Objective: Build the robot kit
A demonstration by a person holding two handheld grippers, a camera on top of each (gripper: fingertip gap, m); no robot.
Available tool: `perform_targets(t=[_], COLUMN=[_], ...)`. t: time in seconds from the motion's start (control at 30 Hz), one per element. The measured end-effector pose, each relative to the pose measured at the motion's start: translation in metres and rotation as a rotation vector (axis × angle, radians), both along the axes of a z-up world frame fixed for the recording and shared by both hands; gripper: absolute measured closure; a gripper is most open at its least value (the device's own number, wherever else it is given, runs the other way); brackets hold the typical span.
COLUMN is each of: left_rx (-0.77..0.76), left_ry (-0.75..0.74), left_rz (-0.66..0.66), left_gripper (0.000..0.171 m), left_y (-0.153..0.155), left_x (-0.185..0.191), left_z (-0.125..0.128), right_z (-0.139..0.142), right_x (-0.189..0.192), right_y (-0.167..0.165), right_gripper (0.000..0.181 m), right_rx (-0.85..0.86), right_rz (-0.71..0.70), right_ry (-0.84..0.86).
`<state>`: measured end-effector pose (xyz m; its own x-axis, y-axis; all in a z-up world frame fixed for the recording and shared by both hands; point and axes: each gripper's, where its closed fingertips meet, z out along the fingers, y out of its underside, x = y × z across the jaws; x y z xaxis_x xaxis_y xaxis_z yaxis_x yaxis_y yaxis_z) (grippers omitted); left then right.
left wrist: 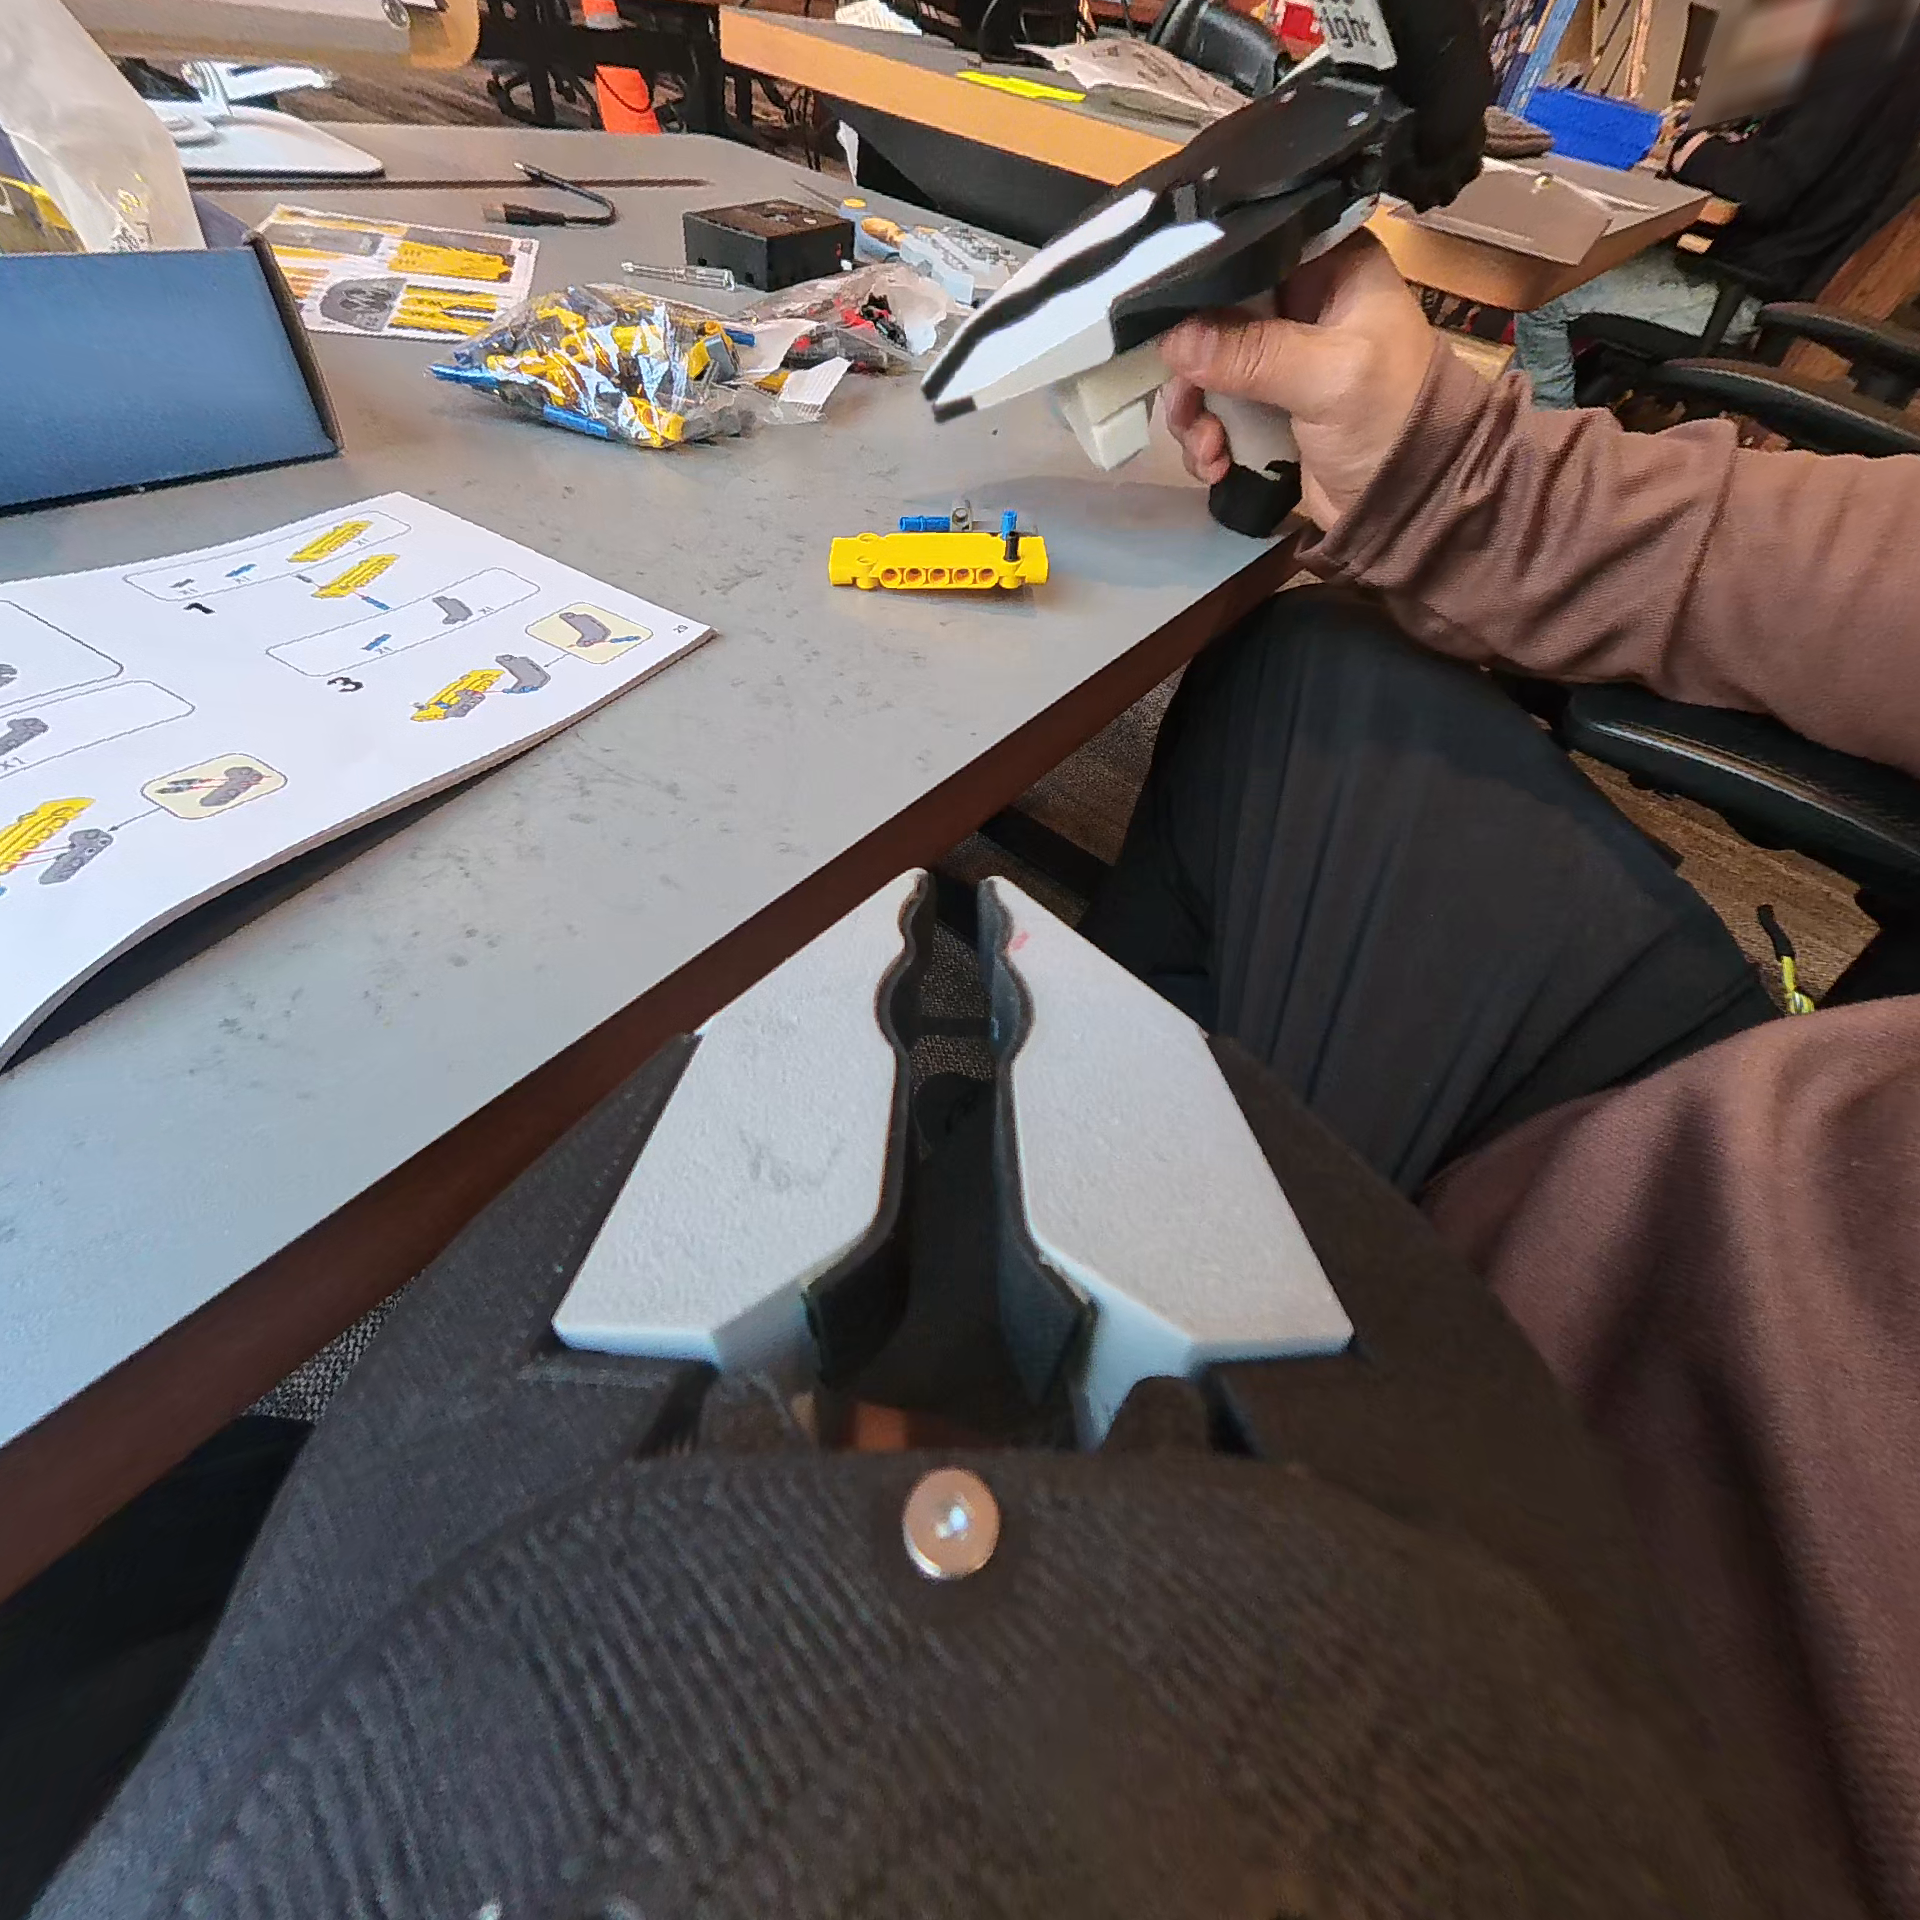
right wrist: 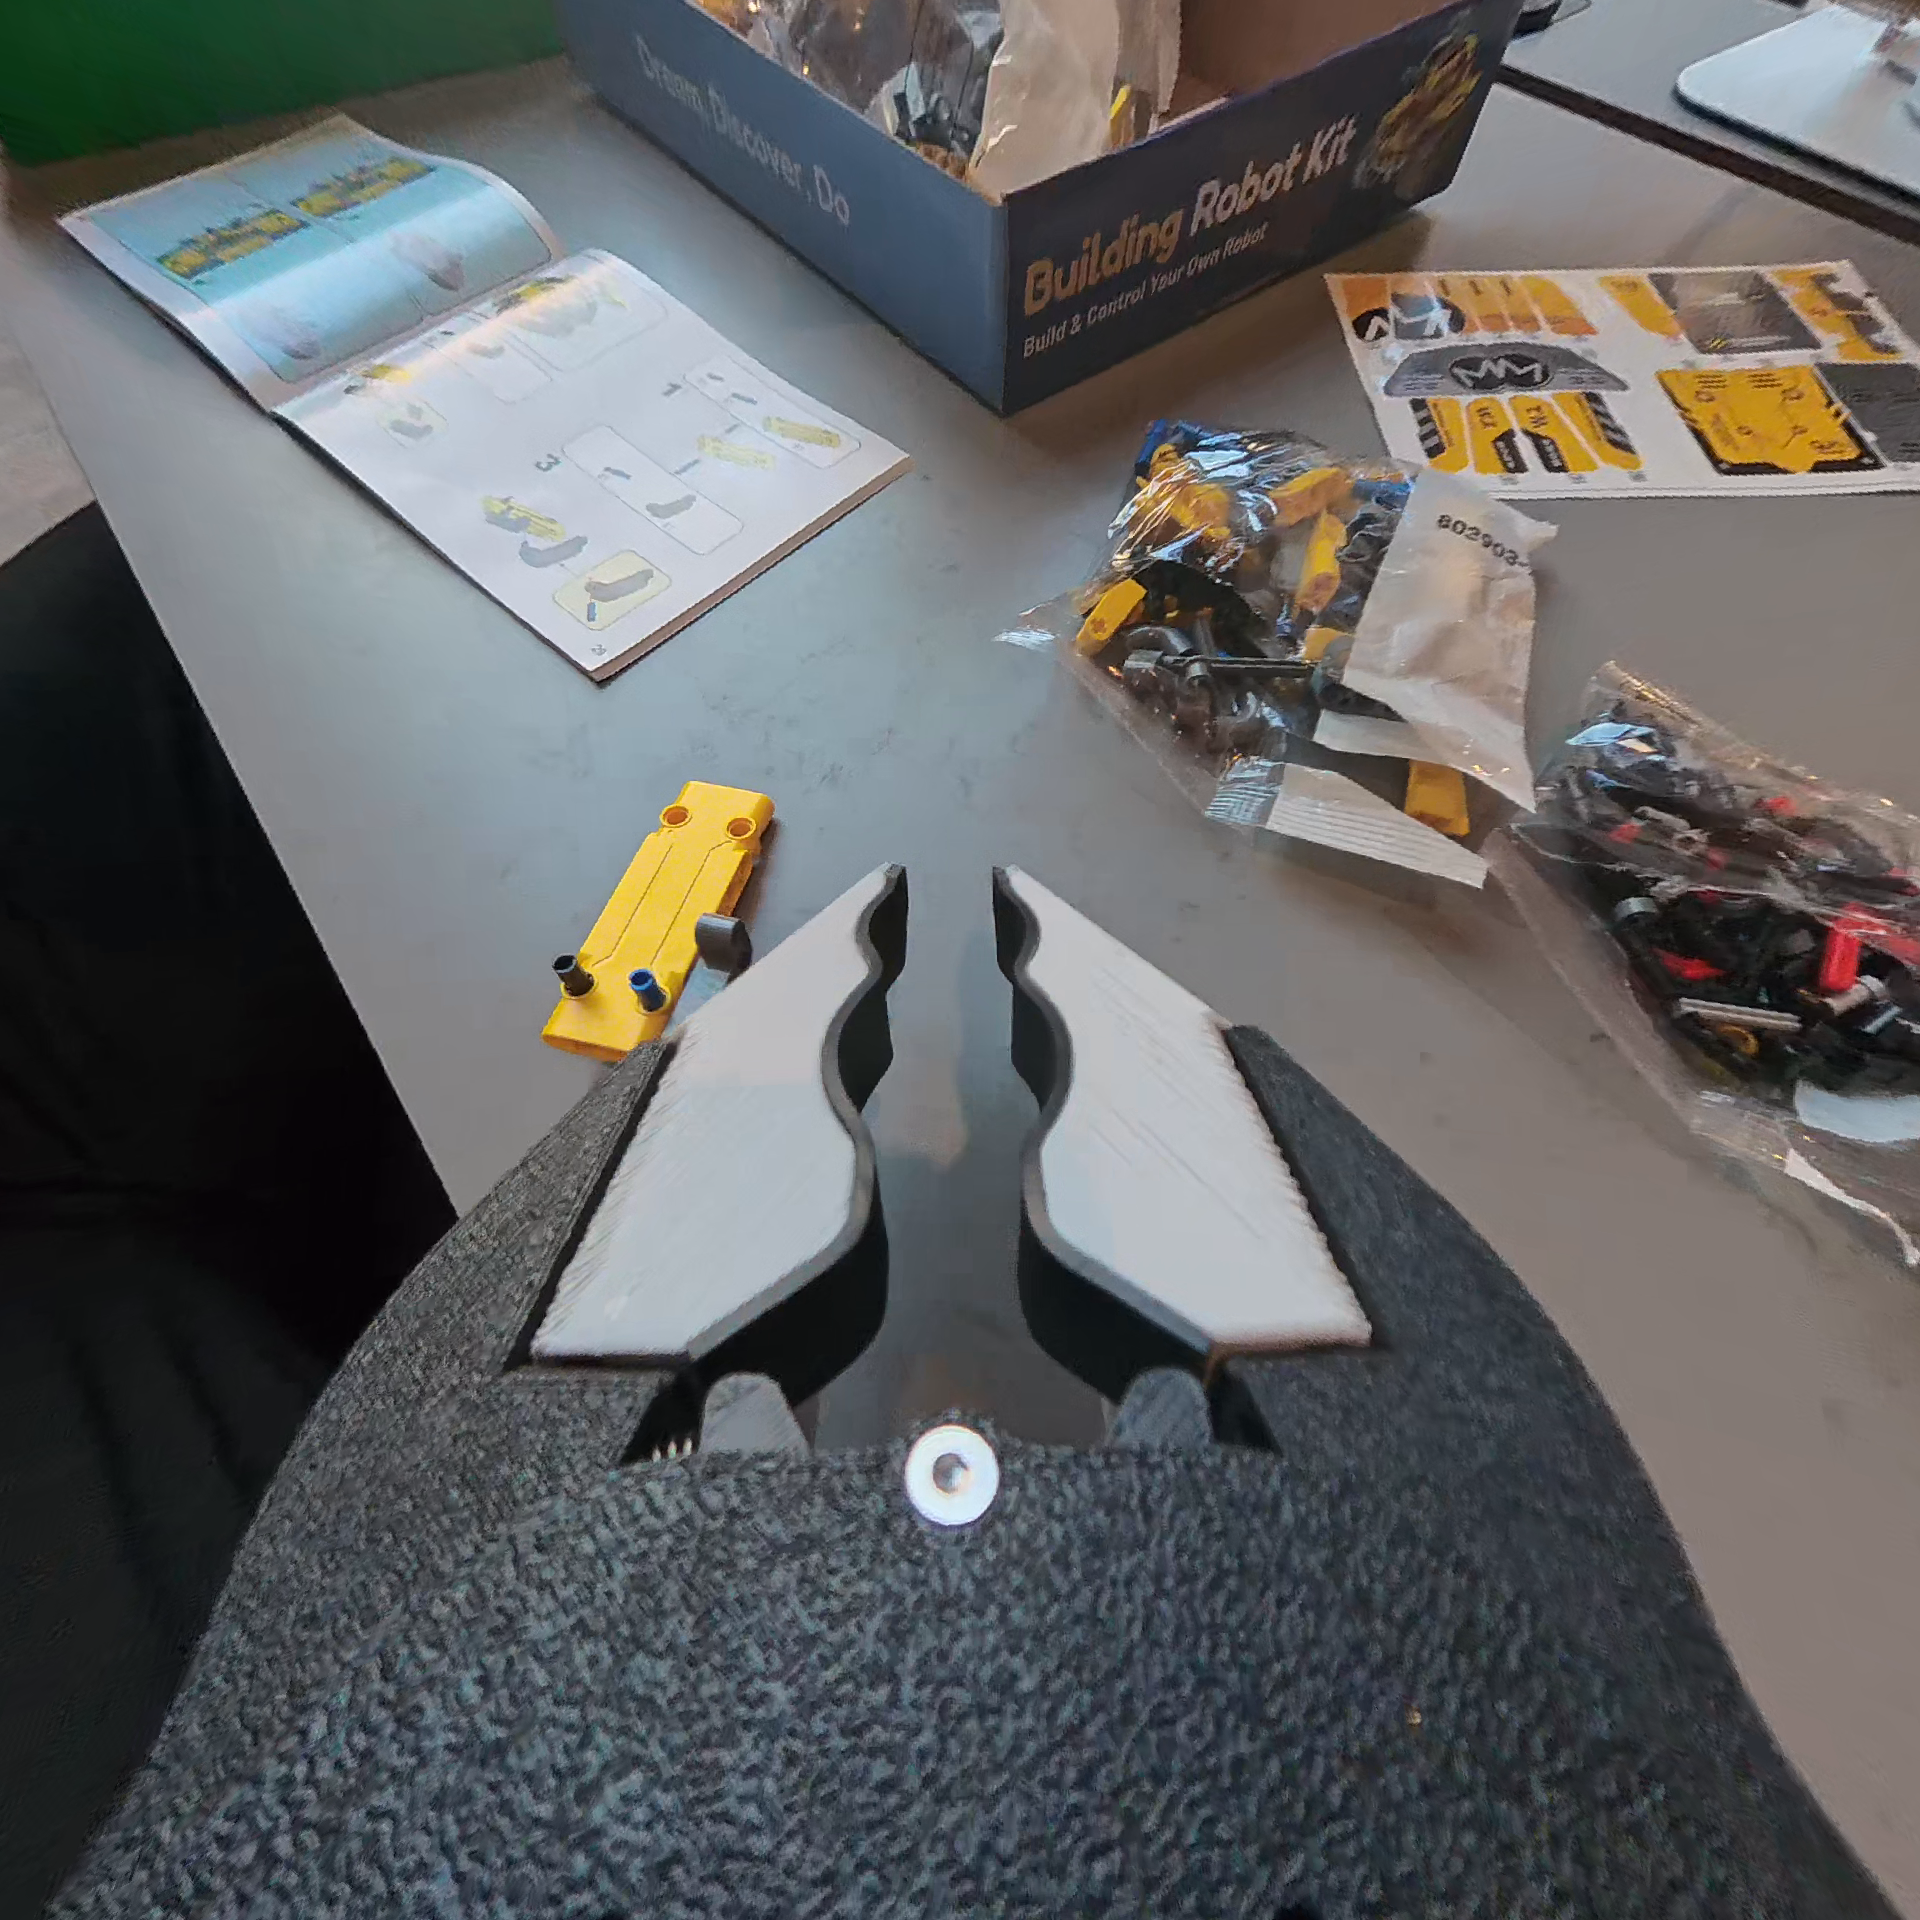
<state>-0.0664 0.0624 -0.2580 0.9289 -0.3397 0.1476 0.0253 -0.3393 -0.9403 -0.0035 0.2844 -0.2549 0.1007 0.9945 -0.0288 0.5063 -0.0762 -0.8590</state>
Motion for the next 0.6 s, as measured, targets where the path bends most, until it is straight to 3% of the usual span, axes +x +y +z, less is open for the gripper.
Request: perform_targets(t=[0.33, 0.6], left_rx=[-0.001, 0.000], left_ry=[0.000, -0.004], left_rz=[0.000, 0.003], left_gripper=[0.165, 0.166], left_y=[0.000, -0.001], left_x=[0.000, -0.001], left_z=[0.000, 0.000], right_z=[-0.008, -0.018], right_x=[-0.001, 0.006], right_y=[-0.003, -0.017], right_gripper=[0.159, 0.158], right_rx=[-0.005, -0.005], right_rz=[0.030, 0.141], right_ry=[-0.047, -0.109])
